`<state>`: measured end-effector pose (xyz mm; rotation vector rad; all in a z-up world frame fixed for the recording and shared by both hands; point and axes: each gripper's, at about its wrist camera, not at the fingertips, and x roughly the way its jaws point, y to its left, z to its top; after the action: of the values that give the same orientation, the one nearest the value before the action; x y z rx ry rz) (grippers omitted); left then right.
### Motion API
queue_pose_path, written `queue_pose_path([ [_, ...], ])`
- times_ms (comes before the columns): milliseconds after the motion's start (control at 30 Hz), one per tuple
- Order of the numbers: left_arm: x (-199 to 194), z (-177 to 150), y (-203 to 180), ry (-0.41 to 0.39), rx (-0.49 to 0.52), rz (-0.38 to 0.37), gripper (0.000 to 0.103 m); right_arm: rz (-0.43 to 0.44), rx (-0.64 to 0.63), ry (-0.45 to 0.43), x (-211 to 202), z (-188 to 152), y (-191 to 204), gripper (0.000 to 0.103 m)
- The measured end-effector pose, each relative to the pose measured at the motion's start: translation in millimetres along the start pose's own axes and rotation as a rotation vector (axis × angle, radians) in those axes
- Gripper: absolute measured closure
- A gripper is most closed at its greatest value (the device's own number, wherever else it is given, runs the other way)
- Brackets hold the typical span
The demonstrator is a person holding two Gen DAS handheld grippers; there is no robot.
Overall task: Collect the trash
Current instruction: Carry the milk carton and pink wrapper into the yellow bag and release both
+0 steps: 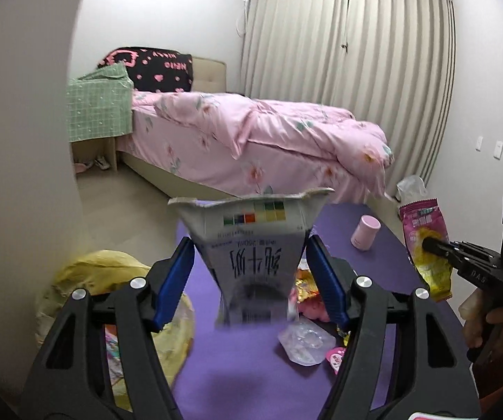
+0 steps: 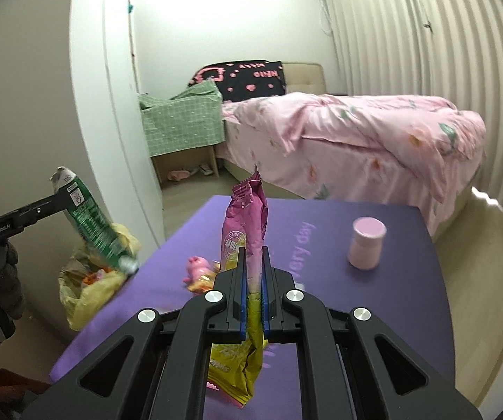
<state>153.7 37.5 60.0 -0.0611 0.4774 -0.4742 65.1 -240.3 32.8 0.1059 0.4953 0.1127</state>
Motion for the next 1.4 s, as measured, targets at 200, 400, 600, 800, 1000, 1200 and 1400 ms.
queue_pose_path([
  [200,-21,-9,24,-0.006,-0.024,0.037,0.042,0.043,-0.052,-0.007,4,11,32,0.095],
  [400,-39,-18,52,-0.034,-0.056,0.094,0.042,0.070,-0.102,0.003,10,15,59,0.095],
  [600,-45,-23,96,-0.071,-0.125,0.202,0.042,0.097,-0.114,0.017,22,17,77,0.095],
  [800,-32,-37,137,-0.063,-0.187,0.294,0.042,0.109,-0.143,0.042,36,14,92,0.096],
  [1000,-9,-57,157,-0.048,-0.206,0.324,0.042,0.103,-0.137,0.070,48,8,91,0.095],
  [1200,42,-93,172,0.114,-0.206,0.309,0.042,0.108,-0.107,0.113,64,-2,83,0.095],
  [1400,89,-127,181,0.253,-0.219,0.325,0.043,0.110,-0.094,0.151,79,-8,79,0.096],
])
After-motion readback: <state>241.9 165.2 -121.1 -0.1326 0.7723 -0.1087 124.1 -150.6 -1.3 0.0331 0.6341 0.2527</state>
